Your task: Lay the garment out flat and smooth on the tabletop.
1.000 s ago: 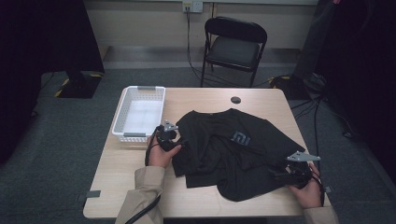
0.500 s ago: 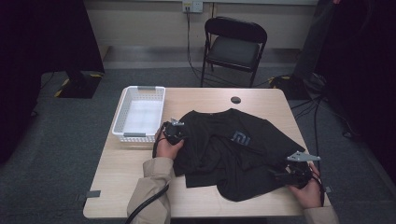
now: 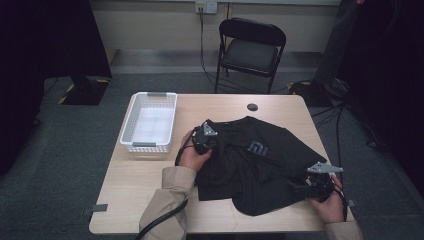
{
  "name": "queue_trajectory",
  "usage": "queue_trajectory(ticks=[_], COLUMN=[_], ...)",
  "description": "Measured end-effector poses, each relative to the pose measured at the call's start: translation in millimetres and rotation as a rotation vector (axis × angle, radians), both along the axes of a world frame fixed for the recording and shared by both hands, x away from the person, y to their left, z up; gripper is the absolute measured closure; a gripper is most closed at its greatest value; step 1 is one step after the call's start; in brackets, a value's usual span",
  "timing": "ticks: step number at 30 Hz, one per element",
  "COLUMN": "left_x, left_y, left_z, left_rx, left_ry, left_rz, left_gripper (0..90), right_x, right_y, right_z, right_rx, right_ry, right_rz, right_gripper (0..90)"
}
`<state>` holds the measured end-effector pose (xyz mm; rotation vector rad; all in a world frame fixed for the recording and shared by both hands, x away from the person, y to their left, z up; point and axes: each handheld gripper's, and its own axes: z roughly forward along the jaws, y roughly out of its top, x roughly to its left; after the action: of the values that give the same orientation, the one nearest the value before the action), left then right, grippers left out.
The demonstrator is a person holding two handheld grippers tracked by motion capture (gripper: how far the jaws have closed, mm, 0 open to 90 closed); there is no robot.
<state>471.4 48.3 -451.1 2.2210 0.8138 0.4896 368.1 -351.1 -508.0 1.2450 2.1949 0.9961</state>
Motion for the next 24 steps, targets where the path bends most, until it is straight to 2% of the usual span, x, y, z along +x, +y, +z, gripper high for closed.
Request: queue_trajectory(ticks=[1,3,4,7,9,12,14,17,19,22,24], left_x=[-0.4,-0.7,-1.2,-1.8,-3.0,-6.0,-9.6,-11.4,-11.3,-10.6,-10.0], left_y=[-2.0,-1.5,3.8,13.2,26.3,42.7,56.3,65.3,71.8,76.6,78.5], left_z=[-1.3,-3.1,-3.5,-3.6,-4.9,-8.4,-13.8,-19.6,-23.1,-28.0,-30.8], left_rx=[-0.003,-0.02,-0.044,-0.05,-0.066,-0.077,-0.065,-0.045,-0.033,0.006,-0.004], left_ry=[-0.002,-0.033,-0.048,-0.057,-0.058,-0.049,-0.034,-0.023,-0.016,-0.004,0.001], left_rz=[-0.008,-0.012,0.01,0.035,0.089,0.126,0.154,0.174,0.207,0.241,0.258], left_gripper=[76.8,59.1,50.9,46.2,44.7,45.4,45.9,51.5,54.8,57.5,59.0], right_x=[0.0,0.0,0.0,0.0,0.0,0.0,0.0,0.0,-0.1,-0.1,-0.1], right_y=[0.0,0.0,0.0,0.0,0.0,0.0,0.0,0.0,0.1,0.2,0.2], right_z=[0.0,0.0,0.0,0.0,0.0,0.0,0.0,0.0,0.0,0.0,0.0], right_rx=[0.0,0.0,0.0,0.0,0.0,0.0,0.0,0.0,0.0,0.0,0.0], right_ry=[0.0,0.0,0.0,0.0,0.0,0.0,0.0,-0.001,0.0,0.0,0.0], right_rz=[0.0,0.0,0.0,0.0,0.0,0.0,0.0,0.0,0.0,-0.002,-0.002], right_gripper=[10.3,10.3,10.3,10.3,10.3,10.3,10.2,10.3,10.3,10.3,10.3])
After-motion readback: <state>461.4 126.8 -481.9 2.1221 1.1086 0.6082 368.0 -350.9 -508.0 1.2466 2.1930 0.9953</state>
